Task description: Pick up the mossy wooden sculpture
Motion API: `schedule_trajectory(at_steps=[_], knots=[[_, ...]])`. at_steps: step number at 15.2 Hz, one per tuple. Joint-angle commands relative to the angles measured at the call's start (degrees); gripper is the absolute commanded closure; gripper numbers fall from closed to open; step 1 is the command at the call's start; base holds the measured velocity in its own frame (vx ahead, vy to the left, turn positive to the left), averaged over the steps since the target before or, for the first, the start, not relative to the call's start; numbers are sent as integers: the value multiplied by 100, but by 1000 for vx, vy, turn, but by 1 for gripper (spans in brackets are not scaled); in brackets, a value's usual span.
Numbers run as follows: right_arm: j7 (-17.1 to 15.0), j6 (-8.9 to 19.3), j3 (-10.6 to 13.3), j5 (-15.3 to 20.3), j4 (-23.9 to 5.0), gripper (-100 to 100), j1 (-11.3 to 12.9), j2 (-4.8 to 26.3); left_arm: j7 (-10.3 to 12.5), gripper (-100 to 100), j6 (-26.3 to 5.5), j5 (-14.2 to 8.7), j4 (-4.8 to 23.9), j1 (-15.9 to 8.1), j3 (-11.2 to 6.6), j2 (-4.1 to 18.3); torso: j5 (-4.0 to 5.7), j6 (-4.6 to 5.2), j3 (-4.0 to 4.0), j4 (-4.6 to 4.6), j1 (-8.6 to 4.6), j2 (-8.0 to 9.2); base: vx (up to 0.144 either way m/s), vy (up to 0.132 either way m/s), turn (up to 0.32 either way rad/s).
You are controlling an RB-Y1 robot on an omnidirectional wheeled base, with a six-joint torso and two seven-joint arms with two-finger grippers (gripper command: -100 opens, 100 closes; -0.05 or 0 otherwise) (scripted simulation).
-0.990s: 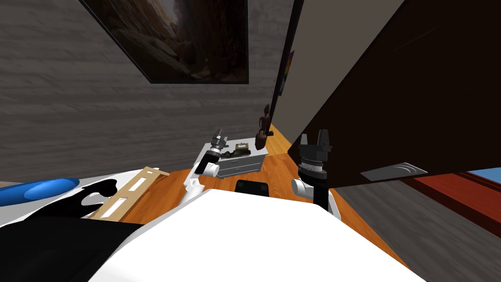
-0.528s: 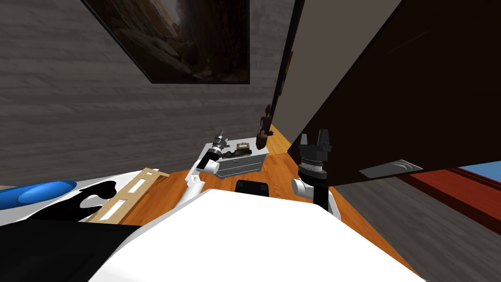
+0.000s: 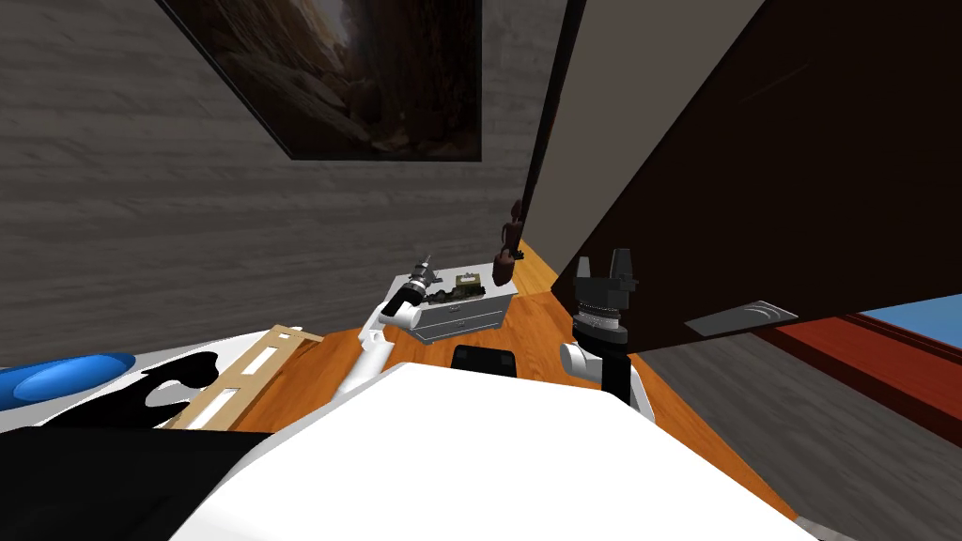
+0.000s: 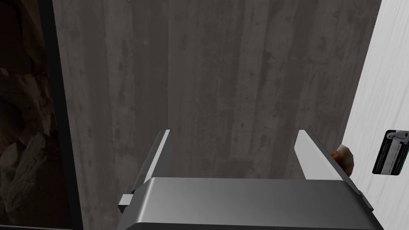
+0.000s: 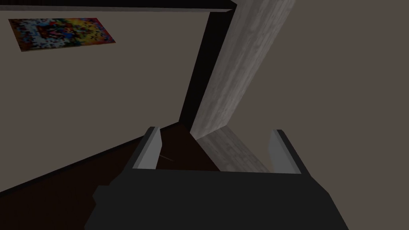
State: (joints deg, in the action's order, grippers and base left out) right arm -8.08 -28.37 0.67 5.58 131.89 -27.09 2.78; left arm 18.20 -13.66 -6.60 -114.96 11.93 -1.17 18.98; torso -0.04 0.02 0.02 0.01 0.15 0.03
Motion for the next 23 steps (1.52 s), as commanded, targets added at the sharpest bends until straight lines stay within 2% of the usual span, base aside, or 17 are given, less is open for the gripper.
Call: schedule_trajectory(at_steps=[1, 3, 4, 7, 8, 11, 12, 14, 15, 16, 18, 19, 21, 22, 23], knots=[[0, 0, 0, 0, 0, 0, 0, 0, 97, -100, -286, -40, 130, -132, -21, 56, 0, 0, 0, 0, 0, 0, -19, 44, -69], [0, 0, 0, 0, 0, 0, 0, 0, 97, -100, -418, -40, 130, -132, -21, 56, -1, -2, 0, 0, 3, -1, -8, 32, -11], [0, 0, 0, 0, 0, 0, -1, 0, 220, -100, -593, -102, 329, -307, -47, 131, 0, -3, -1, 0, 0, -2, -7, 37, -43], [0, 0, 0, 0, 0, 0, 0, 0, 220, -100, -843, -102, 329, -307, -47, 131, -1, -2, -1, -1, 4, -2, -9, 37, -43], [0, 0, 0, 0, 0, 0, -1, 0, 339, -100, -1048, -171, 536, -485, -72, 201, 0, -3, -1, 0, -1, -2, -13, 30, -56], [0, 0, 0, 0, 0, 0, 0, 0, 339, -100, -1269, -171, 536, -485, -72, 201, 0, -2, -1, -1, 0, -3, -8, 29, -39], [0, 0, 0, 0, 0, 0, -1, 0, 452, -100, -1466, -246, 752, -664, -98, 265, 0, -2, -2, -1, -3, -3, -7, 28, -62], [0, 0, 0, 0, 0, 0, 0, 0, 452, -100, -1685, -246, 752, -664, -98, 265, 0, 0, -2, -1, -1, -4, -6, 32, -70], [0, 0, 0, 0, 0, 0, 0, 0, 452, -100, -1694, -246, 752, -664, -98, 265, 0, -2, -2, -1, -2, -4, -4, 18, -2], [0, 0, 0, 0, 0, 0, -1, 0, 560, -100, -1905, -328, 975, -845, -122, 324, 1, -2, -2, -1, -4, -4, -6, 23, -52], [0, 0, 0, 0, 0, 0, 0, 0, 560, -100, -2118, -328, 975, -845, -122, 324, 0, 0, -3, -1, -2, -5, -4, 28, -66], [0, 0, 0, 0, 0, 0, 0, 0, 661, -100, -2257, -416, 1205, -1025, -146, 378, 0, -1, -3, -1, -3, -5, -5, 30, -114], [0, 0, 0, 0, 0, 0, 0, 0, 661, -100, -2513, -416, 1205, -1025, -146, 378, 0, 0, -3, -1, 0, -6, -5, 35, -68], [0, 0, 0, 0, 0, 0, -1, 0, 661, -100, -2538, -416, 1205, -1025, -146, 378, 0, -3, -3, -1, 0, -6, 0, 18, 9], [0, 0, 0, 0, 0, 0, -1, 0, 756, -100, -2724, -510, 1441, -1204, -170, 425, 0, -3, -3, -1, -4, -6, 0, 19, -66]])
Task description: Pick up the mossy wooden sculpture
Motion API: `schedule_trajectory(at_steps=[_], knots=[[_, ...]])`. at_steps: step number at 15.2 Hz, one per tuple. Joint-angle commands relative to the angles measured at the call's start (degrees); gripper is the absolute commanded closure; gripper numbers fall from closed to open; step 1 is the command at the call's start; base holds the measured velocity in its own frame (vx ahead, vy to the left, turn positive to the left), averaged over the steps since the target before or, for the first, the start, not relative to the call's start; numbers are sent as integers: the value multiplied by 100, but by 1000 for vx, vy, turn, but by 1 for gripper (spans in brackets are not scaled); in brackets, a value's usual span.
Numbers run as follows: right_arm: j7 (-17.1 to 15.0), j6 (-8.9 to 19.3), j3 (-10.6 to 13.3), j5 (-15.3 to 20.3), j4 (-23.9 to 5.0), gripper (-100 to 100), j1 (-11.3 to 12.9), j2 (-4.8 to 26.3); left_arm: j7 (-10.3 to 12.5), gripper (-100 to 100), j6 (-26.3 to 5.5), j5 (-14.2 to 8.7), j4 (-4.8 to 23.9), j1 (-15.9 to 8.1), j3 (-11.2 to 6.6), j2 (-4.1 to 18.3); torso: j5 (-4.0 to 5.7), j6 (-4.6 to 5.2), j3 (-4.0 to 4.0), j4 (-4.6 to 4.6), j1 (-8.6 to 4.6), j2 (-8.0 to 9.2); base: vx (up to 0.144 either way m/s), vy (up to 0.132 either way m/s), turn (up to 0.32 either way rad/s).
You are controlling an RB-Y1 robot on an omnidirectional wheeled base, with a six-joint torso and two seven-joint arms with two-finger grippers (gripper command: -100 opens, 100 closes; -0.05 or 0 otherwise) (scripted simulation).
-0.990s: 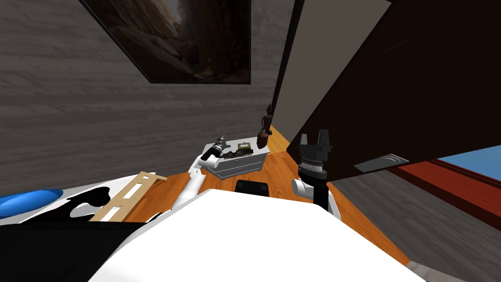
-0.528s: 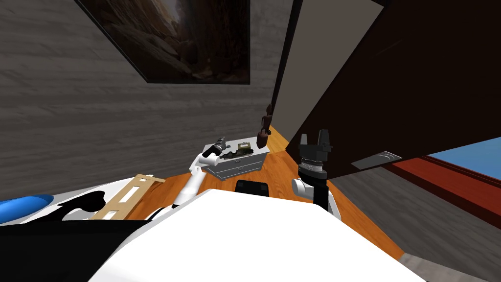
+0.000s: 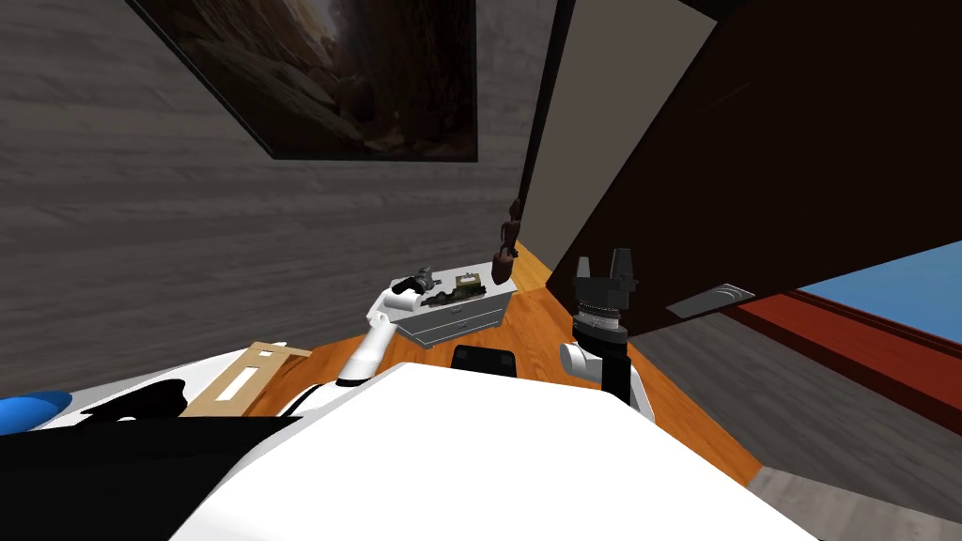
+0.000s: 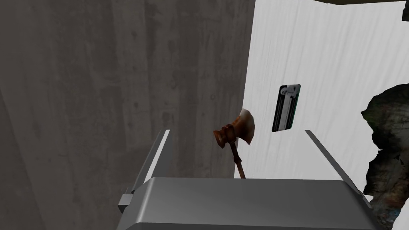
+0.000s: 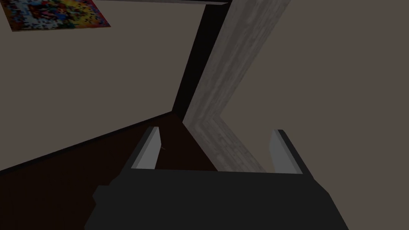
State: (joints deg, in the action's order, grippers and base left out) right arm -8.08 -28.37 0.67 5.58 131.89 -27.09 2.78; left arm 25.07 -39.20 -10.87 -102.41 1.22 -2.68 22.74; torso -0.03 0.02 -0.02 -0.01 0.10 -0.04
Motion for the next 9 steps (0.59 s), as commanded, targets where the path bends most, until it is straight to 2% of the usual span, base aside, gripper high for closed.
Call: schedule_trajectory(at_steps=[1, 2, 3, 5, 6, 8, 9], knots=[[0, 0, 0, 0, 0, 0, 0, 0, 69, -100, -286, -83, 186, -133, -19, 49, 0, 0, 0, 0, 0, 0, 2, 22, -104], [0, 0, 0, 0, 0, 0, 0, 0, 69, -100, -400, -83, 186, -133, -19, 49, 0, 0, -1, 0, 0, -1, 2, 19, -54], [0, 0, 0, 0, 0, 0, 0, 0, 157, -100, -539, -182, 426, -311, -41, 91, 0, -1, -1, -1, -1, -1, 0, 23, -116], [0, 0, 0, 0, 0, 0, 0, 0, 157, -100, -808, -182, 426, -311, -41, 91, 0, -1, -1, 0, 1, -2, 1, 25, -78], [0, 0, 0, 0, 0, 0, 0, 0, 238, -100, -957, -285, 613, -487, -63, 128, 0, -3, -1, -1, 1, -1, 6, 22, -96], [0, 0, 0, 0, 0, 0, 0, 0, 238, -100, -1202, -285, 670, -487, -63, 128, 0, -1, -2, -1, 1, -4, 8, 22, -71], [0, 0, 0, 0, 0, 0, 0, 0, 238, -100, -1209, -285, 670, -487, -63, 128, 0, -3, -2, -1, 0, -3, 3, 11, 11]])
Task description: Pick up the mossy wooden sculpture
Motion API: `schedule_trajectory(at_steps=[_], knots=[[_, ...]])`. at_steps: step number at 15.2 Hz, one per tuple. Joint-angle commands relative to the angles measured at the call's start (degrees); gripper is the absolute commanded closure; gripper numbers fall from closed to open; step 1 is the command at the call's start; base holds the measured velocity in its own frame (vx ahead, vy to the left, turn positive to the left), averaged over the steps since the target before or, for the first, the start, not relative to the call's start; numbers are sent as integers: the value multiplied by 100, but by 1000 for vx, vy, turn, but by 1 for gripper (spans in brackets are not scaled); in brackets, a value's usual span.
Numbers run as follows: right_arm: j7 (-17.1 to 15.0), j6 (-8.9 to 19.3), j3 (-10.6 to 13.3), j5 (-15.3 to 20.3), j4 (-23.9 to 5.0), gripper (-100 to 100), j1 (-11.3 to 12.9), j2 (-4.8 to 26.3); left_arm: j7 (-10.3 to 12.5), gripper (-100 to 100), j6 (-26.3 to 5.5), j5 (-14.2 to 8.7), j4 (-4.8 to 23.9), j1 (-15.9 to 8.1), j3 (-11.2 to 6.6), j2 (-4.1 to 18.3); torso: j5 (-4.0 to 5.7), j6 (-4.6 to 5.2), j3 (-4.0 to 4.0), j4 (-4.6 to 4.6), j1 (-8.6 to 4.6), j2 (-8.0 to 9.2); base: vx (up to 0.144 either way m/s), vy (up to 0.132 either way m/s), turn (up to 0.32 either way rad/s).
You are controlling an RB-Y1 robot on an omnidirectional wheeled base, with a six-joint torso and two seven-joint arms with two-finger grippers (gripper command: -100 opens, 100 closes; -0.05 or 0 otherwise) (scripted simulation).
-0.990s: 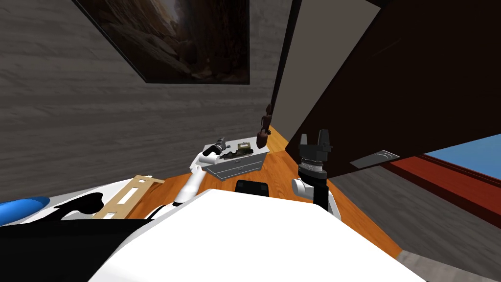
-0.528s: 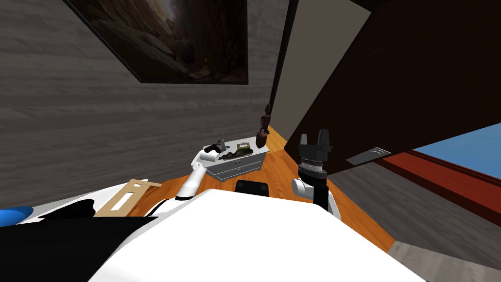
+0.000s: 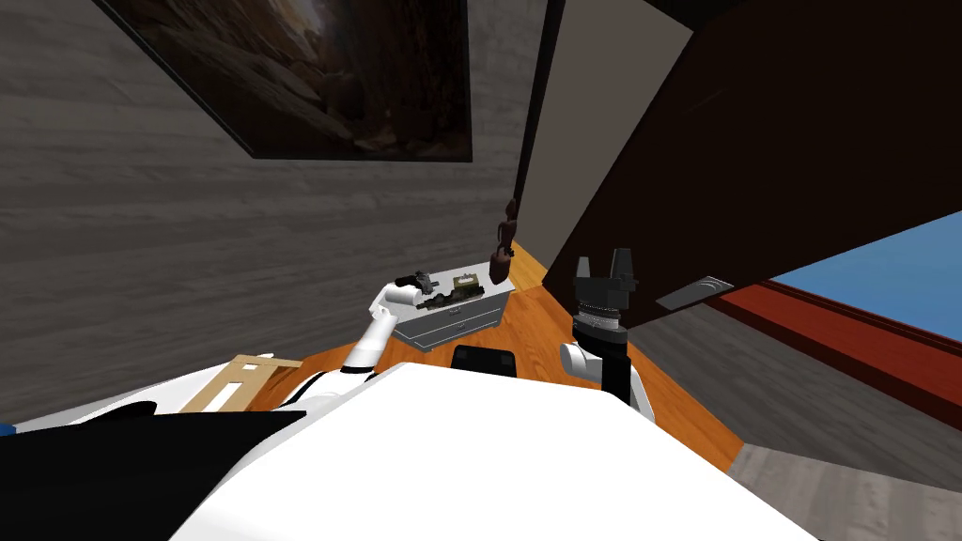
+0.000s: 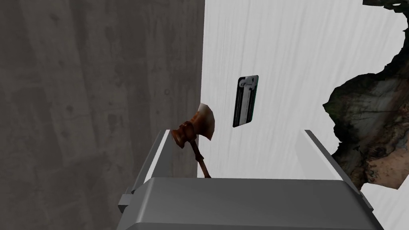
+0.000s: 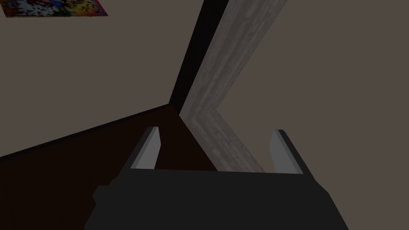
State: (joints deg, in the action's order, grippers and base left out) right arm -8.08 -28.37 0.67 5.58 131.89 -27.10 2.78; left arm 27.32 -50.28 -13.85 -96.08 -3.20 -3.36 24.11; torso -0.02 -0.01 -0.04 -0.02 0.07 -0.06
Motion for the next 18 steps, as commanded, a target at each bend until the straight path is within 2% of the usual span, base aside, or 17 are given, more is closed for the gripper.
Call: schedule_trajectory(at_steps=[1, 3, 4, 7, 8, 10, 11, 13, 14, 16, 17, 18], knots=[[0, 0, 0, 0, 0, 0, 0, 0, 87, -100, -286, -94, 282, -218, -16, 23, 0, 0, 0, 0, 0, 0, 4, 11, -75], [0, 0, 0, 0, 0, 0, 1, 0, 87, -100, -492, -94, 282, -218, -16, 23, 1, 4, -1, 0, -1, -2, 7, 14, -97], [0, 0, 0, 0, 0, 0, 0, 0, 155, -100, -638, -204, 524, -388, -36, 50, 1, 2, -1, 0, -2, -2, 11, 15, -104], [0, 0, 0, 0, 0, 0, 0, 0, 155, -100, -872, -204, 528, -388, -36, 50, 1, 1, -2, -1, -1, -3, 9, 13, -49], [0, 0, 0, 0, 0, 0, 0, 0, 216, -100, -1035, -316, 771, -553, -56, 74, 1, 0, -1, 0, -3, -2, 9, 7, -93], [0, 0, 0, 0, 0, 0, 0, 0, 216, -100, -1238, -316, 771, -553, -56, 74, 1, 3, -2, 0, -4, -3, 12, 9, -84], [0, 0, 0, 0, 0, 0, 0, 0, 270, -100, -1381, -428, 1012, -714, -74, 96, 1, 1, -2, -1, -4, -3, 16, 8, -119], [0, 0, 0, 0, 0, 0, 0, 0, 270, -100, -1591, -428, 1012, -714, -74, 96, 1, 3, -4, -1, -4, -7, 18, 11, -78], [0, 0, 0, 0, 0, 0, 0, 0, 319, -100, -1726, -541, 1246, -868, -91, 115, 1, 1, -3, -1, -4, -6, 19, 5, -91], [0, 0, 0, 0, 0, 0, 0, 0, 319, -100, -1928, -541, 1246, -868, -91, 115, 2, 3, -4, -1, -5, -8, 18, 7, -77], [0, 0, 0, 0, 0, 0, 0, 0, 361, -100, -2065, -652, 1474, -1015, -107, 132, 2, 1, -4, -1, -5, -6, 16, 5, -113], [0, 0, 0, 0, 0, 0, 0, 0, 361, -100, -2187, -652, 1474, -1015, -107, 132, 2, 4, -4, -1, -6, -6, 20, 6, -125]])
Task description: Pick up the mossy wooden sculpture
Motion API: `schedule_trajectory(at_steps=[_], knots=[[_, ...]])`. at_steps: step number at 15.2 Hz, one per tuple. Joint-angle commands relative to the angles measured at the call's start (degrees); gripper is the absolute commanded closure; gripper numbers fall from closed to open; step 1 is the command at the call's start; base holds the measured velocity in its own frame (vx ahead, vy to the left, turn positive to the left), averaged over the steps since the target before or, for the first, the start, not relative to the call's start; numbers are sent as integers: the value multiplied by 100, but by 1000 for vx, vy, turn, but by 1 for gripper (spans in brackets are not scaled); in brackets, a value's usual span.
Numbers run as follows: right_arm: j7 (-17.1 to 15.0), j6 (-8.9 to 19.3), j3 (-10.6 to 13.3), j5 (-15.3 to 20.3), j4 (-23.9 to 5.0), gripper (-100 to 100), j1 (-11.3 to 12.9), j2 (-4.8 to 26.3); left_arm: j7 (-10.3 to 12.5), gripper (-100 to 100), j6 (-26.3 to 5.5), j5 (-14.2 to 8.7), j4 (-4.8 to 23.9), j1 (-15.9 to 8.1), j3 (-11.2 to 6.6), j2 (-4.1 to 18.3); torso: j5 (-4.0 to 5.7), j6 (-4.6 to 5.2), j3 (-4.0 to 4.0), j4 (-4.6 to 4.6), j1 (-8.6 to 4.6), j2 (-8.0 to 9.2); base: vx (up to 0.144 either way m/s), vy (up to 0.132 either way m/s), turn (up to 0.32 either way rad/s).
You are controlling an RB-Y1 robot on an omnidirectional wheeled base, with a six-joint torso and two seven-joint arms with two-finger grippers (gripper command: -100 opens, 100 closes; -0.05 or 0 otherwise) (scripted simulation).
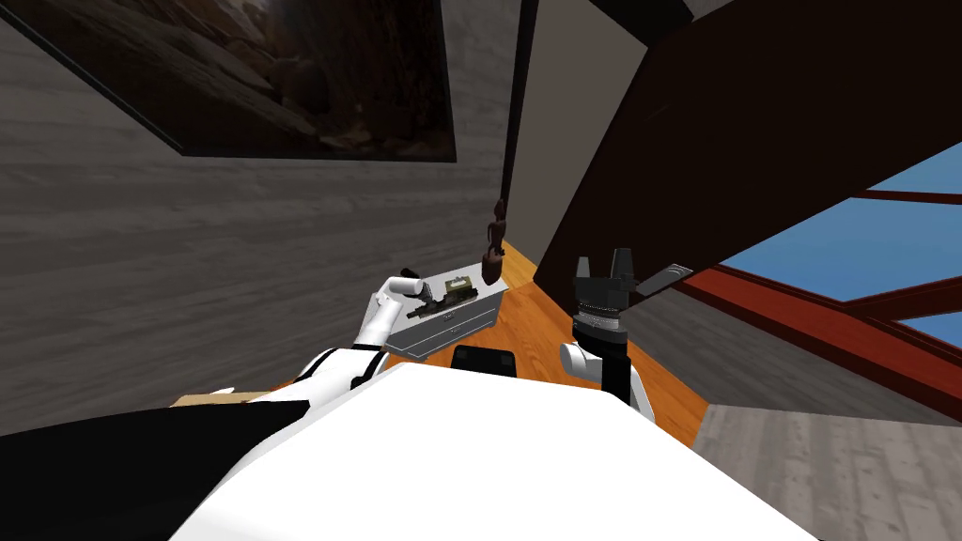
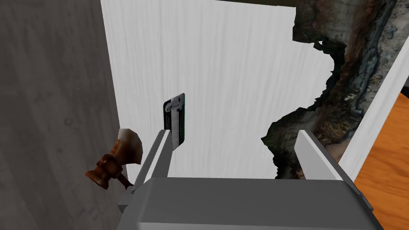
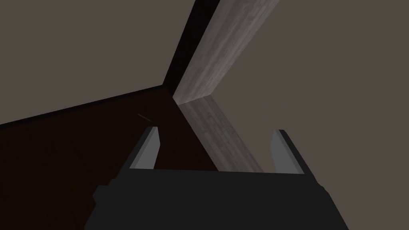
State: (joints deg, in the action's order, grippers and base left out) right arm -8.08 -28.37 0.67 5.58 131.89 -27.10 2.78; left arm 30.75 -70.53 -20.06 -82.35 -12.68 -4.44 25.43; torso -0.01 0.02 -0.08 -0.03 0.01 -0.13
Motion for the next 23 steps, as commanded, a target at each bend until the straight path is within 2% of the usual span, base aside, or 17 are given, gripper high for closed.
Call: schedule_trajectory(at_steps=[1, 2, 4, 5, 7, 8, 9, 10, 11, 12, 13, 16, 22, 23], knots=[[0, 0, 0, 0, 0, 0, 0, 0, 19, -100, -223, -31, 101, -67, 1, -1, 0, 0, 0, 0, 0, 0, 17, 6, -42], [0, 0, 0, 0, 0, 0, 0, 0, 56, -100, -386, -140, 320, -206, -14, 15, 0, -2, 0, 0, 0, 1, 21, 5, -69], [0, 0, 0, 0, 0, 0, 0, 0, 56, -100, -526, -140, 320, -206, -14, 15, 0, 0, -1, 0, -1, -1, 20, 4, -81], [0, 0, 0, 0, 0, 0, 0, 0, 89, -100, -697, -245, 528, -337, -28, 29, 0, -2, 0, 0, -1, 0, 17, 1, -96], [0, 0, 0, 0, 0, 0, 0, 0, 89, -100, -809, -245, 528, -337, -28, 29, 0, -1, 0, 0, -2, 0, 18, 4, -70], [0, 0, 0, 0, 0, 0, 0, 0, 117, -100, -1019, -346, 724, -458, -41, 42, 0, -2, 0, 0, -2, 1, 18, 0, -88], [0, 0, 0, 0, 0, 0, 0, 0, 117, -100, -1071, -346, 724, -458, -41, 42, 1, 0, 0, 0, -3, 0, 19, 0, -102], [0, 0, 0, 0, 0, 0, 0, 0, 140, -100, -1227, -441, 905, -569, -53, 55, 1, 0, 0, 0, -3, 0, 24, 0, -124], [0, 0, 0, 0, 0, 0, 0, 0, 140, -100, -1312, -441, 905, -569, -53, 55, 1, 0, -1, 0, -4, -1, 25, 3, -102], [0, 0, 0, 0, 0, 0, 0, 0, 160, -100, -1461, -529, 1071, -670, -64, 66, 1, -1, -1, 0, -3, -2, 28, 1, -122], [0, 0, 0, 0, 0, 0, 0, 0, 160, -100, -1529, -529, 1071, -670, -64, 66, 1, 1, -2, -1, -3, -3, 27, 1, -94], [0, 0, 0, 0, 0, 0, 0, 0, 189, -100, -1883, -680, 1351, -835, -81, 88, 1, -2, -1, -1, -3, -2, 22, 0, -79], [0, 0, 0, 0, 0, 0, 0, 0, 215, -100, -2297, -856, 1670, -1006, -100, 122, 1, -2, 2, 0, -3, 3, 14, 1, -68], [0, 0, 0, 0, 0, 0, 0, 0, 209, -100, -2203, -820, 1619, -981, -94, 112, 1, -2, 3, 1, -3, 5, 2, 3, -16]])
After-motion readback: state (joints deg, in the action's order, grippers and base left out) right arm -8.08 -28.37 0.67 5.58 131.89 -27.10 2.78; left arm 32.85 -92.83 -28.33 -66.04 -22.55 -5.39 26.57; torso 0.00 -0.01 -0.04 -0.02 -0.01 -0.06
